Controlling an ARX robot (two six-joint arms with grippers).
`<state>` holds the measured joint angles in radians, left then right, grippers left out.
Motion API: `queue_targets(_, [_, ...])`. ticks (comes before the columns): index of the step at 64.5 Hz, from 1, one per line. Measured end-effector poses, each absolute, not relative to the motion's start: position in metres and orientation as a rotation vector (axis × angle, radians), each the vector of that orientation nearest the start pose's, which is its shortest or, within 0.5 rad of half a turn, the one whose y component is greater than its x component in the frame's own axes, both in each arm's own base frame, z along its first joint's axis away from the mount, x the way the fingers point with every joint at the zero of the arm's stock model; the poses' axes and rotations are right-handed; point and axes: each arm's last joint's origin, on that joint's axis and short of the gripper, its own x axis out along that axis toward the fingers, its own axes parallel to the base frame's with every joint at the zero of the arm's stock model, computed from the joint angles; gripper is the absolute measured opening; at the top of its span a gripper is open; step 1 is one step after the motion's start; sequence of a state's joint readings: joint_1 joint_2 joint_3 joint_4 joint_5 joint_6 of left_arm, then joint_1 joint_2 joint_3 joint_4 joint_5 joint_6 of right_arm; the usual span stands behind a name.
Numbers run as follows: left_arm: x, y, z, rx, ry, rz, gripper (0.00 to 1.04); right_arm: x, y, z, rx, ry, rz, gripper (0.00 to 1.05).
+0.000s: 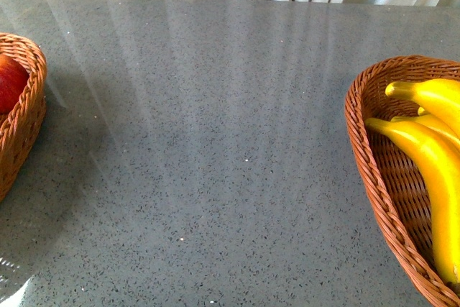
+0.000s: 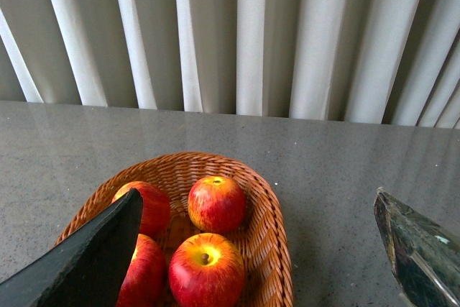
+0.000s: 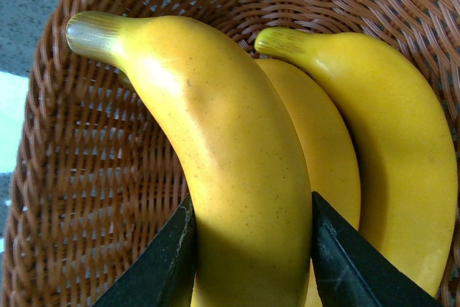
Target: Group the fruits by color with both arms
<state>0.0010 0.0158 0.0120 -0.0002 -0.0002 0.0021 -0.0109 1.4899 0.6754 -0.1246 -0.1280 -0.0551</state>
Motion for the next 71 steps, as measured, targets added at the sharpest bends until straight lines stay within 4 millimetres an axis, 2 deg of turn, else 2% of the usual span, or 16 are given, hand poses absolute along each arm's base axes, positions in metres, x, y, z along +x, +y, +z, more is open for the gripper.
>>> queue_targets(21, [0.098,0.000,0.166,0.002,0.004,0.001,0.96,0.262,-0.004,0.144,0.007,0.955,0.129,0.35])
queue_targets(34, [0.098,0.000,0.166,0.002,0.004,0.001,0.96,0.260,-0.005,0.147,0.032,0.937,0.136,0.67])
queue_targets(46, [0.098,0.000,0.166,0.002,0.004,0.001,0.96,0.252,-0.011,0.170,0.044,0.790,0.095,0.97])
queue_targets(51, [0.098,0.000,0.166,0.002,0.004,0.001,0.96,0.243,-0.011,0.186,0.054,0.695,0.105,0.95])
queue_targets(58, [0.098,0.000,0.166,0.002,0.004,0.001,0.96,0.217,-0.005,0.214,0.067,0.515,0.124,0.96])
queue_targets(64, [0.098,0.000,0.166,0.002,0.004,0.001,0.96,0.211,-0.003,0.222,0.060,0.450,0.125,0.95])
queue_targets(67, [0.098,0.000,0.166,0.002,0.004,0.002,0.96,0.211,-0.002,0.218,0.023,0.310,0.049,0.87])
queue_targets(71, [0.098,0.000,0.166,0.002,0.004,0.002,0.96,0.199,-0.001,0.202,0.008,0.122,0.003,0.71])
